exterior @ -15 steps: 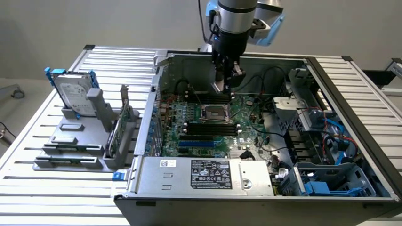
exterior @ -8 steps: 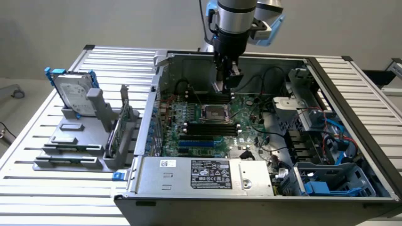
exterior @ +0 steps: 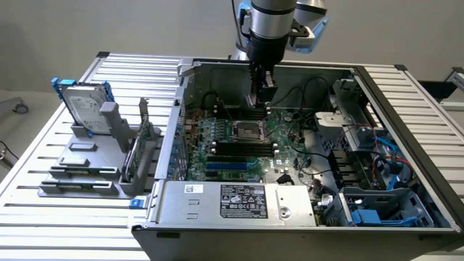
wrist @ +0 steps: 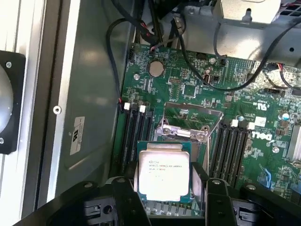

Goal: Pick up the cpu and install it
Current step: 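Place the cpu into insertion slot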

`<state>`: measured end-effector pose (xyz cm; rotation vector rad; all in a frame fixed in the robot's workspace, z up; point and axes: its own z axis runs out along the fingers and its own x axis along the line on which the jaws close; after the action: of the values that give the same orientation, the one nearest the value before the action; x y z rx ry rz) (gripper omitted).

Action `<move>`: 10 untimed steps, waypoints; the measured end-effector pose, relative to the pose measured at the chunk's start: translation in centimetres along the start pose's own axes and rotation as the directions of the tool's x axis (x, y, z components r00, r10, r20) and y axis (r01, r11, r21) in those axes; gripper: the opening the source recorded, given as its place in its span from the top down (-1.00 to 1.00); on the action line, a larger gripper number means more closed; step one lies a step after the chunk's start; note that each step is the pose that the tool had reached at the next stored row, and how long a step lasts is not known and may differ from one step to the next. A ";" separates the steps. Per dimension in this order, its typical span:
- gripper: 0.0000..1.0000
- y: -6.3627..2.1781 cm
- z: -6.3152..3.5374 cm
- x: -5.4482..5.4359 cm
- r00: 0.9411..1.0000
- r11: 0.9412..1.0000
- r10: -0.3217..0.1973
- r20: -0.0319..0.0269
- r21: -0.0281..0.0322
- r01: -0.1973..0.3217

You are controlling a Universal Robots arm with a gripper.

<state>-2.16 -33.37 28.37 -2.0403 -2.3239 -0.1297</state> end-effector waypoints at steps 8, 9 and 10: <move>-0.08 -0.02 0.03 0.0 0.994 0.994 0.110 0.003 -0.004 -0.110; -0.08 -0.02 0.04 0.0 0.992 0.992 0.124 0.003 -0.004 -0.124; -0.08 -0.02 0.04 0.0 0.990 0.990 0.138 0.003 -0.005 -0.138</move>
<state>-2.18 -33.37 28.33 -2.1964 -2.1769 -0.1261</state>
